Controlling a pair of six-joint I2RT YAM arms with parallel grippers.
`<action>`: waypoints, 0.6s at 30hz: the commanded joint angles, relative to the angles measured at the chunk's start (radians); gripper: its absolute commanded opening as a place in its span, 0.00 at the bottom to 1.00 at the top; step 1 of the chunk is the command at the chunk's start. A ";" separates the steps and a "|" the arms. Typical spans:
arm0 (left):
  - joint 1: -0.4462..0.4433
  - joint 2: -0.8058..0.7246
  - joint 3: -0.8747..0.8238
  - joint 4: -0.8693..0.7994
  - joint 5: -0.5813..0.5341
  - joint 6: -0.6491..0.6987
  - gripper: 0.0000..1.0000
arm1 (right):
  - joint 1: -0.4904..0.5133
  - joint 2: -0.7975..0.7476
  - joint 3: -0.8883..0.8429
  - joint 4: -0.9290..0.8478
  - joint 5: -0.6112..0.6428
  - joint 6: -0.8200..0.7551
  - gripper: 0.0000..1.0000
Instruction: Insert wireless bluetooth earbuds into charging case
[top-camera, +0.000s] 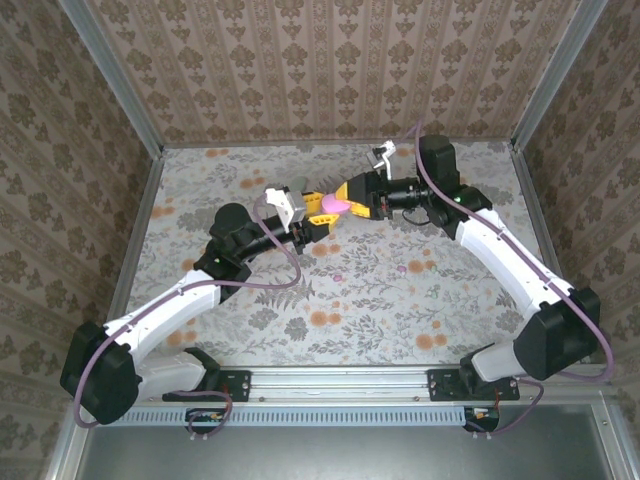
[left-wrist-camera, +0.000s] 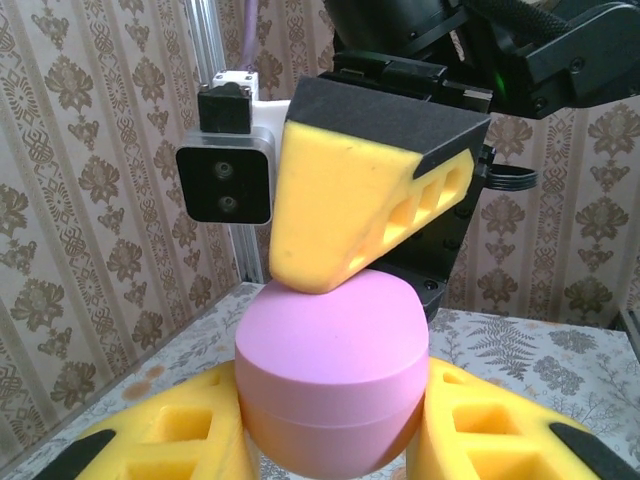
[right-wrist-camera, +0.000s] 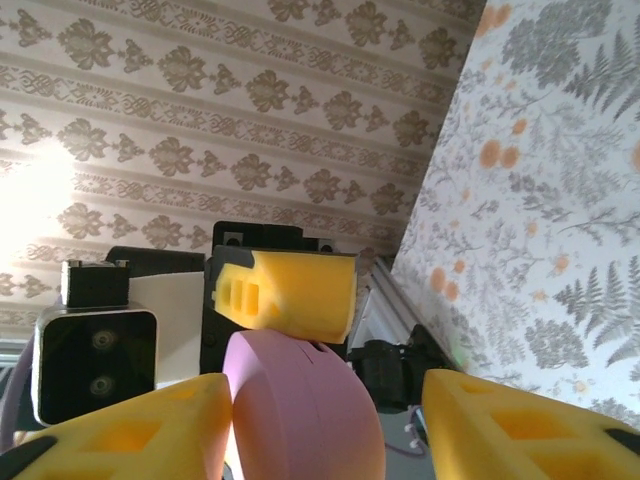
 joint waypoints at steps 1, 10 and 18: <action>-0.006 -0.009 0.033 0.021 0.004 0.017 0.28 | 0.009 0.014 -0.011 0.050 -0.065 0.052 0.50; -0.006 0.003 0.032 0.018 -0.007 0.008 0.29 | 0.010 -0.005 -0.038 0.096 -0.046 0.075 0.27; -0.007 0.019 0.031 0.024 -0.016 0.000 0.40 | 0.008 -0.024 -0.124 0.332 0.016 0.243 0.16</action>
